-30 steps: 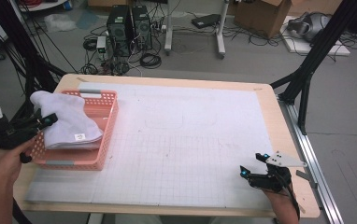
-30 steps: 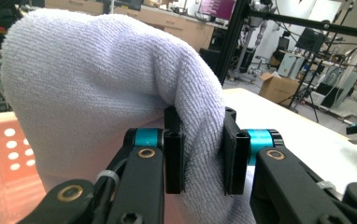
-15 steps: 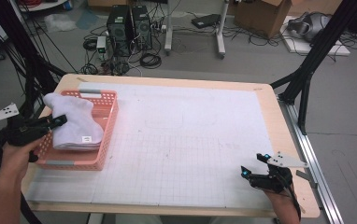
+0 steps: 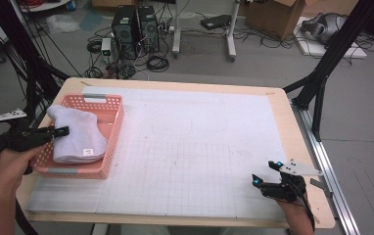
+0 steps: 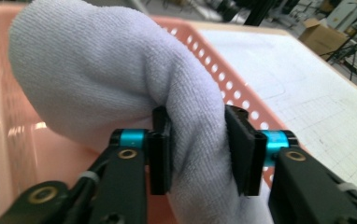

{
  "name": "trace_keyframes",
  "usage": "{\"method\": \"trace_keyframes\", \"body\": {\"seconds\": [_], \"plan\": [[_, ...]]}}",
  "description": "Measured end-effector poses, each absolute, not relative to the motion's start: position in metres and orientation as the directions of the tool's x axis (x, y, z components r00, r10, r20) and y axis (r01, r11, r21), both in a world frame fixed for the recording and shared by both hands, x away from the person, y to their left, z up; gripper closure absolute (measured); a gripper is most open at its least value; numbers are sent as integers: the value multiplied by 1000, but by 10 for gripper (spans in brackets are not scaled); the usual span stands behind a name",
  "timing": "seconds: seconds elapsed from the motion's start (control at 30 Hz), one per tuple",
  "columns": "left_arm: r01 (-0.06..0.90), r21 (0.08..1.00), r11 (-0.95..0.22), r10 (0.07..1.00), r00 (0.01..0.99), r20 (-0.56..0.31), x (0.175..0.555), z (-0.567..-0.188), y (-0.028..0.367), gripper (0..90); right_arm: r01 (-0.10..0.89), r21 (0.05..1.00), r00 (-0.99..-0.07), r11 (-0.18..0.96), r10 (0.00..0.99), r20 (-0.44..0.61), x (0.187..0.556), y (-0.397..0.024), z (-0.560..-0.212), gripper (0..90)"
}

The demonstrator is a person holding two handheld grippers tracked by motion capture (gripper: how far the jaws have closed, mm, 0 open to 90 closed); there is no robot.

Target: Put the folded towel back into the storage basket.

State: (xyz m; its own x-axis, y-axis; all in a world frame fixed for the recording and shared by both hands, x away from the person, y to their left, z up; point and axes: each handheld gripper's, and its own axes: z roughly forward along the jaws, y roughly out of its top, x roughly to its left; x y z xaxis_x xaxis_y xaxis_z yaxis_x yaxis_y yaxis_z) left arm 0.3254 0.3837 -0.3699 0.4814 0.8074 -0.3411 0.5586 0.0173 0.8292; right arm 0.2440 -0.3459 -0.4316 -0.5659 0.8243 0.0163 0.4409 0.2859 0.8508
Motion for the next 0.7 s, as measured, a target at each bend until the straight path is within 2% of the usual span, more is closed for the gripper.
{"method": "trace_keyframes", "body": {"seconds": [0.17, 0.33, 0.43, 0.6, 0.7], "plan": [[612, 790, 30, 852, 398, -340, 325, -371, 386, 489, 441, 851, -566, 285, 824, 17, 244, -345, -432, 174], [600, 798, 60, 891, 328, -314, 321, -364, 389, 384, 441, 851, -566, 285, 824, 17, 244, -346, -431, 175], [571, 818, 71, 913, 293, -284, 316, -357, 391, 378, 440, 851, -567, 286, 824, 16, 244, -346, -431, 175], [503, 861, 73, 921, 296, -252, 308, -346, 388, 373, 437, 852, -569, 288, 823, 14, 244, -345, -431, 175], [523, 851, 47, 912, 324, -250, 311, -348, 379, 378, 437, 852, -569, 288, 823, 14, 244, -345, -431, 175]]}}
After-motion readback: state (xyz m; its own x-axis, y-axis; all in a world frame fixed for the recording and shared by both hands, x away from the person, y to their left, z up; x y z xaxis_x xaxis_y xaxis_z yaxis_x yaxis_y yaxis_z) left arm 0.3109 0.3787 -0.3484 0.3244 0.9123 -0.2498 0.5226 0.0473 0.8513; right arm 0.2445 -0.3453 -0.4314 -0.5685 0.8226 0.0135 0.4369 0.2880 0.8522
